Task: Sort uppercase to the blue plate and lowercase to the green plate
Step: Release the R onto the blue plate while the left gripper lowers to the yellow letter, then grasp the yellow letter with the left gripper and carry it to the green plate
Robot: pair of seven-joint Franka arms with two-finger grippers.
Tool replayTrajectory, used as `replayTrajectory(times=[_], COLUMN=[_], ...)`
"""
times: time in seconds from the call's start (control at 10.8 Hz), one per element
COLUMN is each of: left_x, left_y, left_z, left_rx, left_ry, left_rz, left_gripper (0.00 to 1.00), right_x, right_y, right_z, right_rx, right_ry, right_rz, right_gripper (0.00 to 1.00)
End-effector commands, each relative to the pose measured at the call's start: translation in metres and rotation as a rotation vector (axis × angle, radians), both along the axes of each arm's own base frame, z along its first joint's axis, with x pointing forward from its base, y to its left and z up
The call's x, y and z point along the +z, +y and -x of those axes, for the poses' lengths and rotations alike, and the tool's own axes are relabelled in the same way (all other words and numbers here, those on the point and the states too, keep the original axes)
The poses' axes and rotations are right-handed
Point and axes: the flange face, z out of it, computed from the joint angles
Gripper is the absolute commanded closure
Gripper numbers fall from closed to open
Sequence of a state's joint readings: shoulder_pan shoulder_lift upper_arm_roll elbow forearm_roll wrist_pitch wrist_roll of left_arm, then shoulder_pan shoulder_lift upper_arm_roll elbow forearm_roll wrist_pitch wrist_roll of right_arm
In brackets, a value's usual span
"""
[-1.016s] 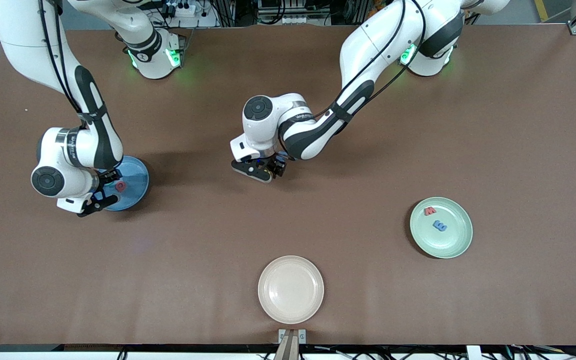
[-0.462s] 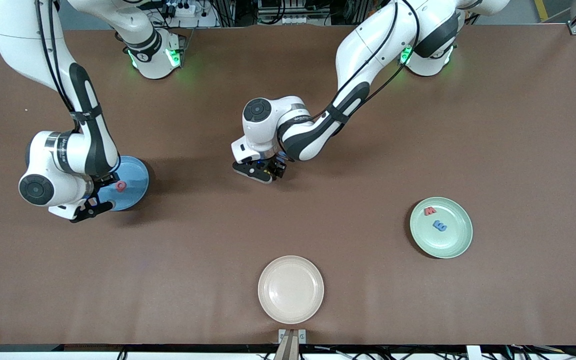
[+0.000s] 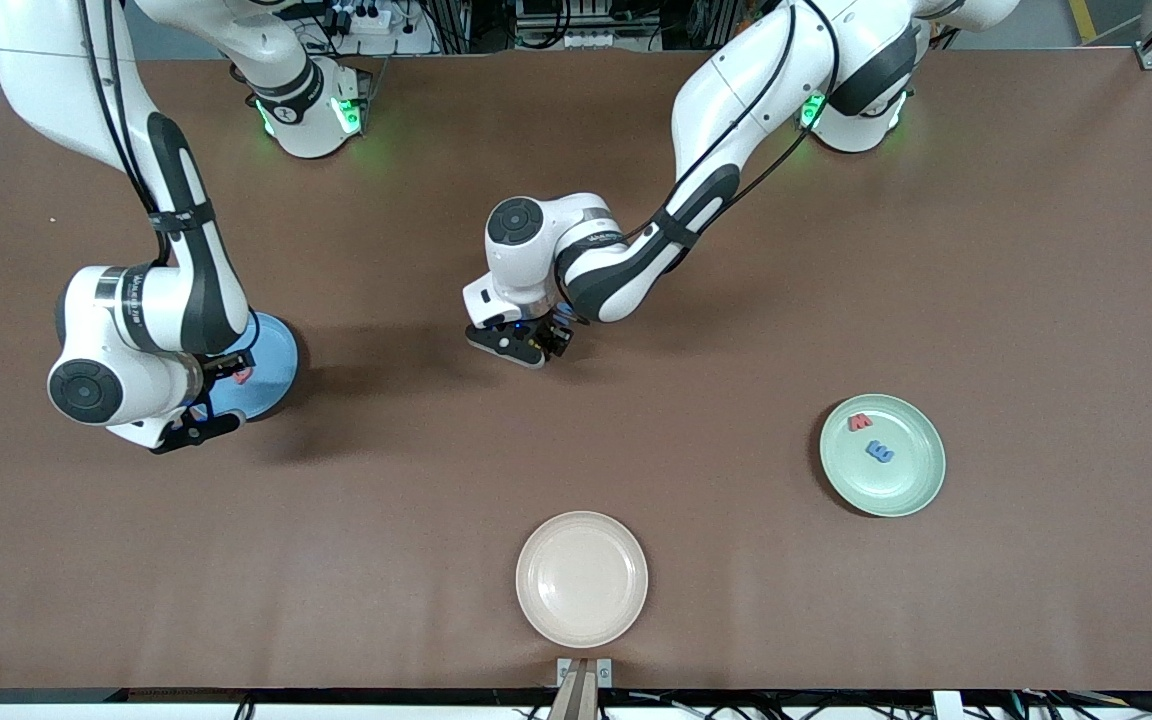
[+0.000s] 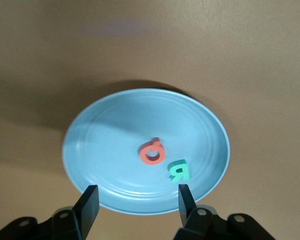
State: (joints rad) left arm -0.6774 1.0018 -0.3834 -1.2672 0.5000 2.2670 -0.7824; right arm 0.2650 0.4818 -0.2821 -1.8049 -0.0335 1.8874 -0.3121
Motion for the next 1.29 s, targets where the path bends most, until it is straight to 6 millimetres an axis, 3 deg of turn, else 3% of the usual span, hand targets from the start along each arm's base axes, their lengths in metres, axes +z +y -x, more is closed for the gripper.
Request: replayTrajectory(times=[0.0,0.18,0.28,0.37,0.46,0.55,0.65,0.74,0.92,1.2], left_x=[-0.002,-0.002,-0.004,-0.005,-0.006,-0.005,0.001,0.012,0.056,0.131], left_y=[-0.004,-0.005,-0.002,-0.001,-0.001,0.000,0.001,0.002,0.026,0.087], left_z=[-0.001,-0.002,-0.004,-0.004,-0.004,-0.004,-0.007,-0.011,-0.037,-0.089], left_rx=[0.019,0.019,0.021,0.023,0.022,0.024,0.027,0.033,0.097,0.221], left_ry=[0.000,-0.001,-0.004,-0.005,-0.004,-0.005,-0.010,-0.015,-0.005,0.060], left_rz=[0.013,0.014,0.008,0.005,0.003,0.002,0.003,0.005,-0.018,-0.042], left_gripper=[0.44,0.47,0.57,0.76,0.88,0.99,1.00,1.00,1.00,1.00], right_x=[0.033,0.058,0.070,0.080,0.091,0.095,0.095,0.096,0.102,0.097], right_y=[0.010,0.027,0.038,0.047,0.053,0.056,0.060,0.068,0.090,0.105], right_z=[0.000,-0.003,0.002,0.006,0.008,0.011,0.013,0.016,0.025,0.045], right_rx=[-0.031,-0.060,-0.087,-0.111,-0.129,-0.156,-0.177,-0.197,-0.254,-0.304], right_ry=[0.002,0.051,0.069,0.072,0.058,0.063,0.072,0.075,0.087,0.092], right_rz=[-0.017,-0.016,-0.023,-0.023,-0.019,-0.009,0.004,0.019,0.044,-0.003], right_gripper=[0.28,0.27,0.27,0.27,0.27,0.27,0.27,0.27,0.26,0.26])
